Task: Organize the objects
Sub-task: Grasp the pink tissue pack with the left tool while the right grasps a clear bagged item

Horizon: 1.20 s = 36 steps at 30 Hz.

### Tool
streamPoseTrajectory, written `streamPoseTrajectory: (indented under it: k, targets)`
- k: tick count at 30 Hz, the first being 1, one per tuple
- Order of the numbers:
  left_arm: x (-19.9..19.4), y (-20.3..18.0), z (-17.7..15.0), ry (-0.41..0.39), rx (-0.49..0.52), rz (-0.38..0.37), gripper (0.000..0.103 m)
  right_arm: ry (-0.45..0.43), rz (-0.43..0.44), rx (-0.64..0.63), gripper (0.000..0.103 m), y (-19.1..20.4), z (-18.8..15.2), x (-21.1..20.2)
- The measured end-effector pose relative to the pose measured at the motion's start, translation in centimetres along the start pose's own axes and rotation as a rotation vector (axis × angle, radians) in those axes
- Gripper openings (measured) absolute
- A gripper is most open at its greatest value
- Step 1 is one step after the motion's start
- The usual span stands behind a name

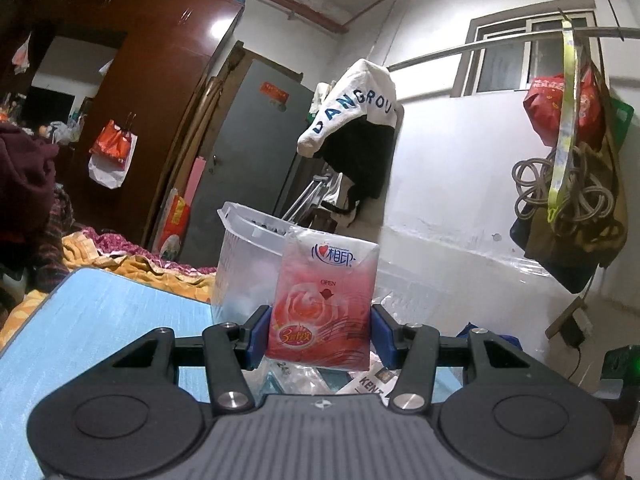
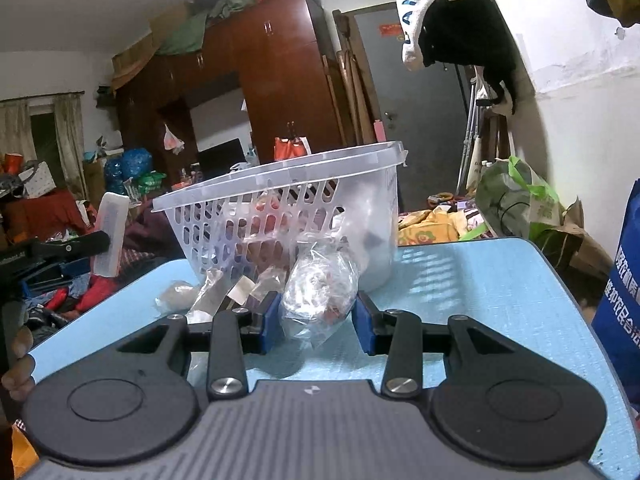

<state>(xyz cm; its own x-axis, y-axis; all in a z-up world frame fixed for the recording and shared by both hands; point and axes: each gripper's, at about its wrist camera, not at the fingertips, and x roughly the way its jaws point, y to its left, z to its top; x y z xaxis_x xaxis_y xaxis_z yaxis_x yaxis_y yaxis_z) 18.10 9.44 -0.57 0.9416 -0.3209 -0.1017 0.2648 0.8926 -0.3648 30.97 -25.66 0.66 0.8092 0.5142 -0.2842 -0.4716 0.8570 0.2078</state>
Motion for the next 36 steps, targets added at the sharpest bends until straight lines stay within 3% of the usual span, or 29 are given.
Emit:
streamPoseTrajectory:
  k: [36]
  targets:
    - [0.3,0.7,-0.2,0.034,-0.034,-0.010,0.056,-0.075,0.035,-0.010,0.043,0.0,-0.3,-1.3]
